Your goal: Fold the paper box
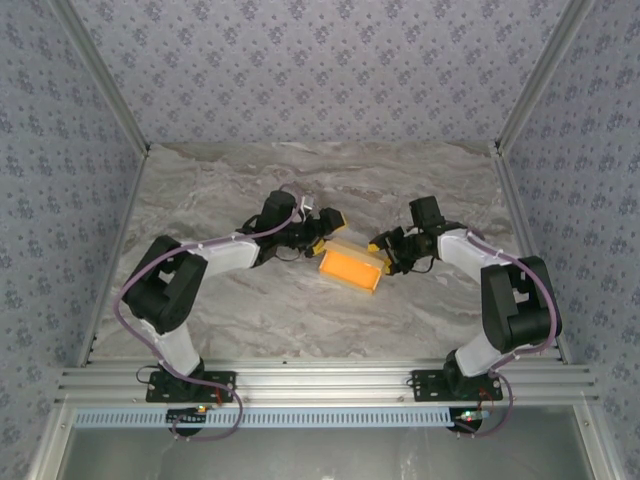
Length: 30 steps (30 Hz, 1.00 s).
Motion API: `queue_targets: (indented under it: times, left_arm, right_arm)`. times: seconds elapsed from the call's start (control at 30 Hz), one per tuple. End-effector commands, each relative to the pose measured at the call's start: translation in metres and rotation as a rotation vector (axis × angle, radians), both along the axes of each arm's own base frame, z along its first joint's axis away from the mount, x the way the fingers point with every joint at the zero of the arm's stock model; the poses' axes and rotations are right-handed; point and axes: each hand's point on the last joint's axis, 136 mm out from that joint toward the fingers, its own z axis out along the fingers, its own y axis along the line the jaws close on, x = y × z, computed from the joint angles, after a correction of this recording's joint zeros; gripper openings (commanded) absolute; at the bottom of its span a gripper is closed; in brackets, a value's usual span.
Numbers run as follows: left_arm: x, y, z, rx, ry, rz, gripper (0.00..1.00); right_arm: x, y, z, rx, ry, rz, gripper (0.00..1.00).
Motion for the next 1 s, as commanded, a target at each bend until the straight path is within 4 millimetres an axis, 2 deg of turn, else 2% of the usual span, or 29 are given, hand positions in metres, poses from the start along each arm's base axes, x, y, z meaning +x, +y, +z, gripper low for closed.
queue_targets:
  times: [0.0, 0.17, 0.33, 0.47, 0.57, 0.8, 0.97]
  left_arm:
    - [-0.014, 0.005, -0.019, 0.092, -0.01, -0.033, 0.91]
    - [-0.026, 0.023, -0.042, 0.204, -0.03, -0.045, 0.89]
    - [-0.035, 0.025, -0.049, 0.242, -0.053, -0.068, 0.83]
    - [-0.038, 0.027, -0.051, 0.292, -0.083, -0.072, 0.73]
    - [-0.042, 0.028, -0.053, 0.326, -0.1, -0.078, 0.7]
    - [-0.05, 0.046, -0.065, 0.433, -0.126, -0.079, 0.69]
    - [-0.057, 0.06, -0.075, 0.524, -0.15, -0.107, 0.71]
  right_arm:
    - [0.002, -0.004, 0.006, -0.075, -0.037, 0.069, 0.49]
    - [0.001, -0.013, 0.01, -0.176, -0.071, 0.143, 0.49]
    - [-0.005, -0.024, 0.02, -0.288, -0.098, 0.218, 0.52]
    - [-0.01, -0.029, 0.024, -0.301, -0.108, 0.223, 0.53]
    - [-0.014, -0.03, 0.028, -0.301, -0.11, 0.221, 0.54]
    - [-0.024, -0.031, 0.04, -0.323, -0.16, 0.232, 0.54]
    - [-0.03, -0.031, 0.031, -0.443, -0.292, 0.348, 0.55]
